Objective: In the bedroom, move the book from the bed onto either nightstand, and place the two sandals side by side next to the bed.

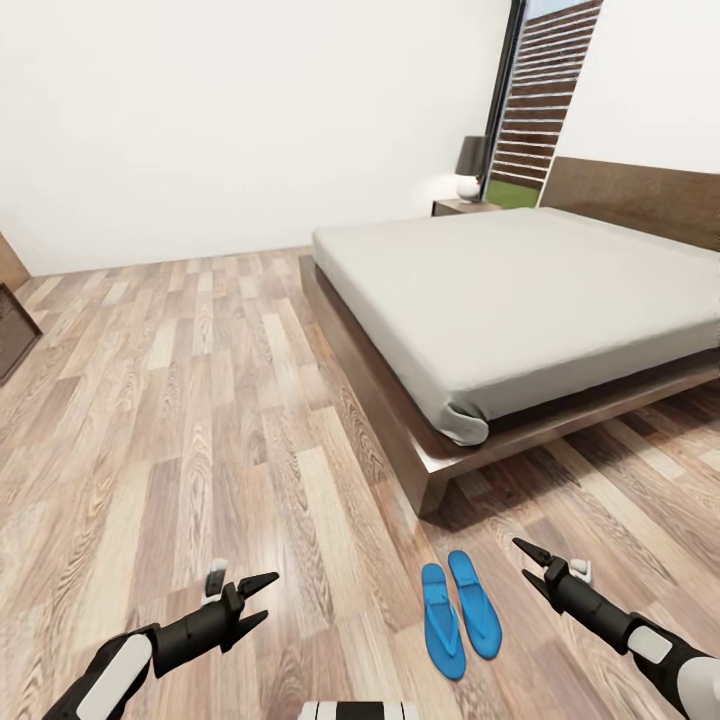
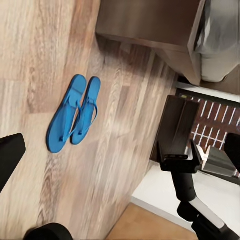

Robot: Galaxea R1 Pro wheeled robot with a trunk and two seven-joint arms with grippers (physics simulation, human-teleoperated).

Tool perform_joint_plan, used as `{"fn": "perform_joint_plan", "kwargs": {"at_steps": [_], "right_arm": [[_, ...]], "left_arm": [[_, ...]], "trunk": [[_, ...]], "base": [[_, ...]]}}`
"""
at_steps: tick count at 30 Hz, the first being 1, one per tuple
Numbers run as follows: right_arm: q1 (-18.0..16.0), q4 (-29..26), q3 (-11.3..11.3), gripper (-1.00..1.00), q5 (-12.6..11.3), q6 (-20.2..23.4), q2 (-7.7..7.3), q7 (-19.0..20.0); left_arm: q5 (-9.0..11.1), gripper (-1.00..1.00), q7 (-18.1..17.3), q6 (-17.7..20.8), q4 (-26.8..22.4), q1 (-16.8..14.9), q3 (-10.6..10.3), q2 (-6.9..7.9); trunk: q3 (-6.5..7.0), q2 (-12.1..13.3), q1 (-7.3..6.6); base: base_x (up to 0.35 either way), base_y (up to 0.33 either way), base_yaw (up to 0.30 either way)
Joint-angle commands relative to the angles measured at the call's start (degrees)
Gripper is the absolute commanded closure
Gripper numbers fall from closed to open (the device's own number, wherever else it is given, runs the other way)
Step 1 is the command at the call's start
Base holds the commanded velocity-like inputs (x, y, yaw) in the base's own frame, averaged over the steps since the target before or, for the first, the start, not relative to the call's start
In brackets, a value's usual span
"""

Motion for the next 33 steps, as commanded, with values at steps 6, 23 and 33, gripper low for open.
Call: {"fn": "perform_joint_plan", "kwargs": {"at_steps": [6, 23, 33], "right_arm": [[-0.1, 0.3, 0.0, -1.0, -0.5, 0.6, 0.01, 0.3], [-0.1, 0.2, 0.2, -1.0, -0.5, 0.2, 0.05, -0.2], [-0.1, 0.3, 0.2, -1.0, -0.4, 0.1, 0.58, -0.8]], "left_arm": [[0.4, -1.0, 0.1, -0.8, 0.1, 0.0, -0.1, -0.01], [0.6, -1.0, -0.3, -1.6, 0.1, 0.0, 0.2, -0.03], [0.6, -1.0, -0.4, -1.6, 0.1, 0.0, 0.2, -0.03]], "trunk": [[1.29, 0.1, -0.16], [5.06, 0.3, -0.6], [7.27, 0.4, -0.86]], "base": [[0.0, 0.0, 0.0], [0.0, 0.0, 0.0], [0.0, 0.0, 0.0]]}}
